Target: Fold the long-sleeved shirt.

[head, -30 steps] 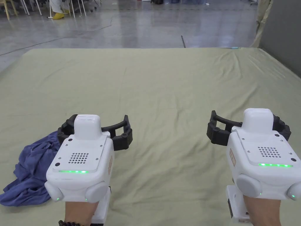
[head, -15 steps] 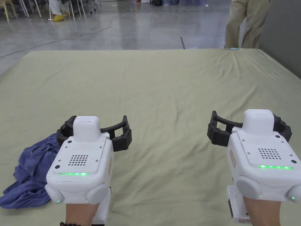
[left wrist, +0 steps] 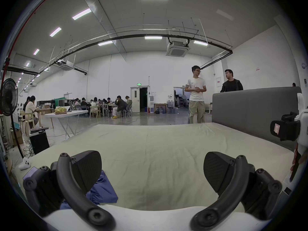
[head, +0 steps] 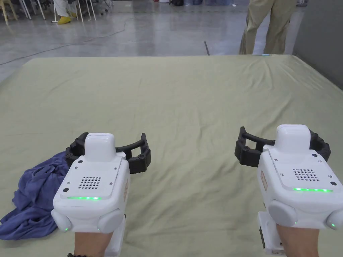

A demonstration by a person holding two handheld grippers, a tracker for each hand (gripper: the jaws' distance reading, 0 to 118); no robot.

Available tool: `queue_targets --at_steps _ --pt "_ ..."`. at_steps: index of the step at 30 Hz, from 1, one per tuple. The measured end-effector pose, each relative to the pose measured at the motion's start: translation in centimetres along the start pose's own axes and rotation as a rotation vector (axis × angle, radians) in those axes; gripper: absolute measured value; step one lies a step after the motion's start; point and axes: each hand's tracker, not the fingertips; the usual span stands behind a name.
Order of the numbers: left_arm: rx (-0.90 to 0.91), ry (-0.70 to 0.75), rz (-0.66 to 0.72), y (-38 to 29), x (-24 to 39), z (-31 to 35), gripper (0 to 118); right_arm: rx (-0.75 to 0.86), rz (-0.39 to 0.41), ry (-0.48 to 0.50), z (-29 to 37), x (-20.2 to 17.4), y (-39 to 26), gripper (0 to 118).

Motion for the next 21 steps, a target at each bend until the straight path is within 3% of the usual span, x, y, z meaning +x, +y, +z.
queue_targets --at_steps 11,12,13,14,15,17,21 --pt "-0.01 -0.008 0.021 -0.55 -0.32 -0.34 118 -0.021 -0.005 0.006 0.1 -0.04 -0.08 117" --pt "-0.006 -0.012 0.03 -0.47 -0.31 -0.15 97 -0.028 -0.011 0.003 0.13 -0.08 -0.06 104" --pt "-0.01 0.001 0.029 -0.49 -0.26 -0.3 36 -0.023 -0.004 -0.012 0.08 -0.25 -0.08 64" --pt "-0.057 0.038 -0.021 -0.79 -0.14 -0.36 0 -0.041 0.025 -0.037 -0.22 -0.44 -0.08 2" --pt "-0.028 0.019 0.013 -0.63 -0.32 -0.34 0 -0.058 0.058 -0.077 -0.49 -0.65 -0.3 2" --pt "-0.03 0.014 0.027 -0.57 -0.58 -0.24 0 -0.063 0.001 0.014 -0.49 -0.25 -0.52 2" --pt "-0.036 0.018 0.024 -0.92 -0.9 -0.56 0 -0.059 0.002 -0.027 -0.47 -0.14 -0.63 2"
